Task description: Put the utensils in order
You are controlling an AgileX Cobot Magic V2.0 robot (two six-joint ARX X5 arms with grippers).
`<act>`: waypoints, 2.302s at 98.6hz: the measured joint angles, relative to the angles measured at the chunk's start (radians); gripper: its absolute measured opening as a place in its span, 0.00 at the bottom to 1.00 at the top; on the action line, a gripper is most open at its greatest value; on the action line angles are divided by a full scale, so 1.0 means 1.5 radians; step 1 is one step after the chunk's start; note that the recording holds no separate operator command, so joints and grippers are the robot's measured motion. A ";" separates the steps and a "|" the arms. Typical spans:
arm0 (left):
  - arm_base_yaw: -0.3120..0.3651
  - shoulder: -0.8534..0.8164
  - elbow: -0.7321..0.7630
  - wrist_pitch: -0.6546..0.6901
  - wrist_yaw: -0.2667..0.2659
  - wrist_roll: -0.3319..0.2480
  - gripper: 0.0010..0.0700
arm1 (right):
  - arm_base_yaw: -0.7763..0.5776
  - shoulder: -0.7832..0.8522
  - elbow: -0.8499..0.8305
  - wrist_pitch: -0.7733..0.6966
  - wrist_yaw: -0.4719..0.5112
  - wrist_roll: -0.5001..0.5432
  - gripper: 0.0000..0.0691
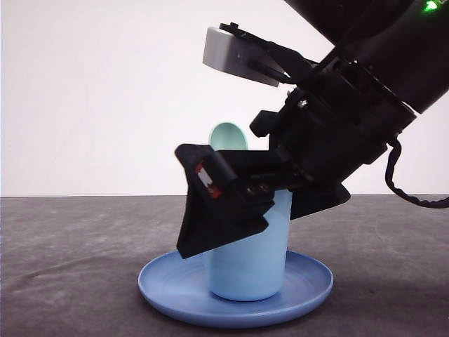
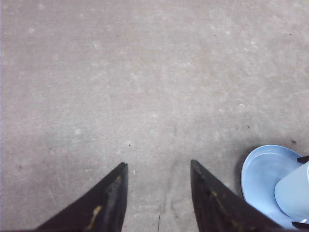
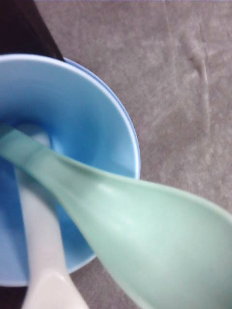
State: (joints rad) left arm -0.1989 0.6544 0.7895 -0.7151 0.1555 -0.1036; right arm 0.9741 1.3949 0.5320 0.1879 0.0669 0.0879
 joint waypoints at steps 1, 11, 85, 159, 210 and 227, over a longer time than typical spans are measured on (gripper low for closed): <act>0.000 0.000 0.000 0.000 0.000 0.000 0.33 | 0.000 -0.001 0.000 -0.003 0.000 0.001 0.98; 0.000 0.000 0.000 0.000 0.000 0.002 0.33 | 0.000 -0.024 0.000 -0.024 0.000 0.001 0.98; 0.000 0.000 0.000 0.000 0.000 0.004 0.33 | -0.208 -0.386 0.001 -0.445 -0.023 0.057 0.98; 0.000 0.000 0.000 0.000 0.000 0.004 0.33 | -0.462 -0.407 0.063 -0.574 -0.067 0.062 0.98; 0.000 0.000 0.000 -0.001 0.000 0.004 0.28 | -0.462 -0.407 0.063 -0.580 -0.065 0.061 0.04; 0.000 0.000 0.000 -0.007 0.000 0.005 0.03 | -0.462 -0.407 0.063 -0.580 -0.064 0.061 0.03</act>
State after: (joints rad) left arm -0.1989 0.6544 0.7891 -0.7261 0.1555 -0.0967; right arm 0.2806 0.7841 0.6270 -0.6815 -0.0296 0.1795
